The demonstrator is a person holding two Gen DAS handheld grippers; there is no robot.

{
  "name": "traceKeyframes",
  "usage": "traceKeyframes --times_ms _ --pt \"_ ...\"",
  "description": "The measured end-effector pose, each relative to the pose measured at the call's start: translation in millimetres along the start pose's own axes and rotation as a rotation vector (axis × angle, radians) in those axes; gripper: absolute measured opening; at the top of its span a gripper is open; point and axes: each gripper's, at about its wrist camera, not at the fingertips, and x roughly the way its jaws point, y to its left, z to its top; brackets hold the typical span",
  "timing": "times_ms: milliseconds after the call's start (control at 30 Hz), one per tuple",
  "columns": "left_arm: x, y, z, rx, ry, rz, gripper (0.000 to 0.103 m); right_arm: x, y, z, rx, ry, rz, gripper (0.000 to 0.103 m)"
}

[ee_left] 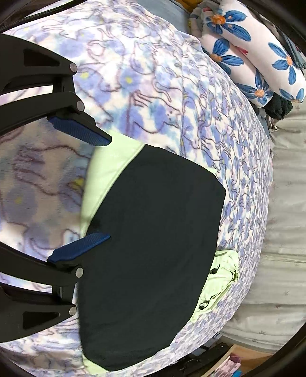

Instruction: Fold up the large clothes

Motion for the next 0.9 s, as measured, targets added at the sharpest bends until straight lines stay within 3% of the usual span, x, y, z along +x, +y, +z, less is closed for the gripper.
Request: traceKeyframes --times_ms 100,233,300,433,633,900 --pt "-3 5 -8 -0.02 0.025 -0.05 0.076 5 -2 -5 0.027 0.026 0.034 0.054" --pt "7 16 -18 -0.102 0.073 -0.177 0.076 20 -10 -14 0.081 0.075 0.07 0.055" --pt "18 27 -24 -0.197 0.094 -0.287 0.076 29 -16 -20 0.128 0.099 0.105 0.055" --pt "41 43 -31 -0.352 0.116 -0.39 0.078 52 -27 -27 0.232 0.143 0.163 0.055" --pt "61 42 -25 -0.384 0.055 -0.398 0.078 74 -31 -27 0.294 0.114 0.178 0.055" --pt "84 39 2 -0.423 -0.038 -0.364 0.078 95 -18 -10 0.264 0.03 0.145 0.056"
